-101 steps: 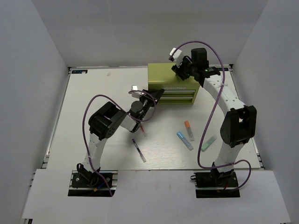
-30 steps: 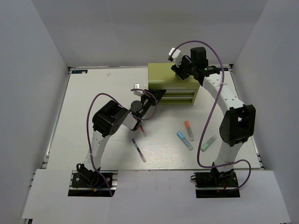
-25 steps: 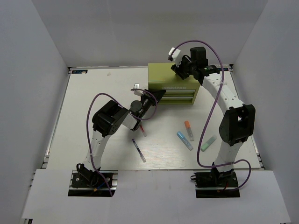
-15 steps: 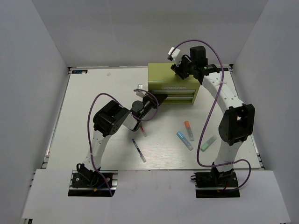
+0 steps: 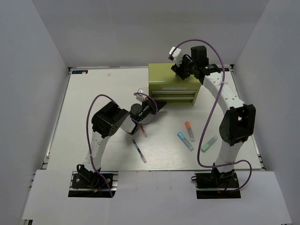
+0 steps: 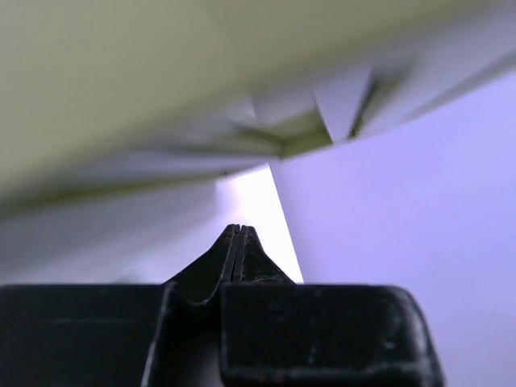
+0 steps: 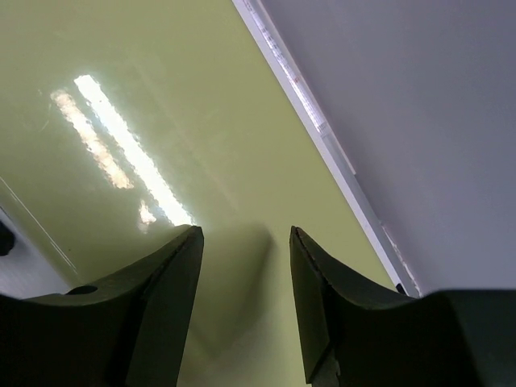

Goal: Sort the stationery into containers
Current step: Open the drawer

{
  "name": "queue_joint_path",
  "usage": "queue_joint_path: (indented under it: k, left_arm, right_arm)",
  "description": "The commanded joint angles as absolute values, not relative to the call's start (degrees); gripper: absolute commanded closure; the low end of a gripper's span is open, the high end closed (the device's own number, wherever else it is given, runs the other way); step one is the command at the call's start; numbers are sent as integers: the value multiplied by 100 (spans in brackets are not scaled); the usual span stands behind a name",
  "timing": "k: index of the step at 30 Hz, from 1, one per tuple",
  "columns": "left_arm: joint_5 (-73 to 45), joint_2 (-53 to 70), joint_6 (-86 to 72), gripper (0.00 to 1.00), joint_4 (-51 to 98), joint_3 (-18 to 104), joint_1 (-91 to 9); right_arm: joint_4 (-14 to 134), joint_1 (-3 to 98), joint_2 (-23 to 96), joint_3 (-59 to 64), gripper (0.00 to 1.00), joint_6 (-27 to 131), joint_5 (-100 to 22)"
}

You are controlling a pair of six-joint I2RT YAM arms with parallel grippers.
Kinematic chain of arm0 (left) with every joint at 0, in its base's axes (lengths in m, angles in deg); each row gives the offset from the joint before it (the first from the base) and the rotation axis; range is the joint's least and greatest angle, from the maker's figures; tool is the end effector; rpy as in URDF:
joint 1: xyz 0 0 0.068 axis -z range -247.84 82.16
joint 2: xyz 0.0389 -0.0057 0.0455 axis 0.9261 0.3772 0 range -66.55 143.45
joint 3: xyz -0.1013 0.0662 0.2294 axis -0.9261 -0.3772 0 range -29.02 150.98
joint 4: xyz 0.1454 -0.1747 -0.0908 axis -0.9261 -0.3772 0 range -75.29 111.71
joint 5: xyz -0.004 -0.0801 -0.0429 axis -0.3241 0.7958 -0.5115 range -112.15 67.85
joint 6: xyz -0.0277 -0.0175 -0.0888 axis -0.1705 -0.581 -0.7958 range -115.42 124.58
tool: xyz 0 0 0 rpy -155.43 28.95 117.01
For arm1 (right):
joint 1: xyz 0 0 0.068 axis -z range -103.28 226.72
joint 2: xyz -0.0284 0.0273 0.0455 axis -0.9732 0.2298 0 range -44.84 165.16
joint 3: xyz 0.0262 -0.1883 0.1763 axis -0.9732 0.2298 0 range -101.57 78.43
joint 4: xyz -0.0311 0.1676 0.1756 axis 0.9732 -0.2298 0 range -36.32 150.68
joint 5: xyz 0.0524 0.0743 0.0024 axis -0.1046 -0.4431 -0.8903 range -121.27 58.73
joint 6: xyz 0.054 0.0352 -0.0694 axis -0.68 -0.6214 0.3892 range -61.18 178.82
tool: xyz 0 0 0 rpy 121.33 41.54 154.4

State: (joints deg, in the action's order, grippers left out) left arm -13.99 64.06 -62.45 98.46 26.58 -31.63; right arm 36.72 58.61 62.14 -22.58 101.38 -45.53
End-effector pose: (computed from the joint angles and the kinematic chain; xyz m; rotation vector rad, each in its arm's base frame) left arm 0.3623 -0.2805 0.1043 -0.3413 1.7234 -1.4938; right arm 0.4318 0.1633 0.3103 -1.1746 1.7110 -0.0004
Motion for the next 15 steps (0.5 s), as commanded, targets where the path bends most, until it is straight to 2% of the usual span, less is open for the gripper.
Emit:
queue_joint_path:
  k: [1, 10, 11, 12, 15]
  left_arm:
    - [-854, 5625, -6178, 92, 12568, 2250, -3163]
    - [253, 3806, -6038, 67, 12192, 633, -3163]
    - [254, 3369, -5968, 65, 11685, 501, -3163]
    - [350, 3147, -5898, 55, 11350, 500, -3163]
    - [588, 2393, -5353, 49, 9834, 613, -3163]
  right_arm:
    - [2473, 5835, 6442, -2140, 45, 10048, -4594]
    - [2333, 5852, 5424, -2001, 36, 9696, -5025]
    - [2316, 5861, 5317, -1835, 31, 9688, -5234]
    - [2333, 5852, 5099, -1764, 28, 9670, -5306]
    - [2491, 5852, 4456, -1184, 15, 9417, -5684]
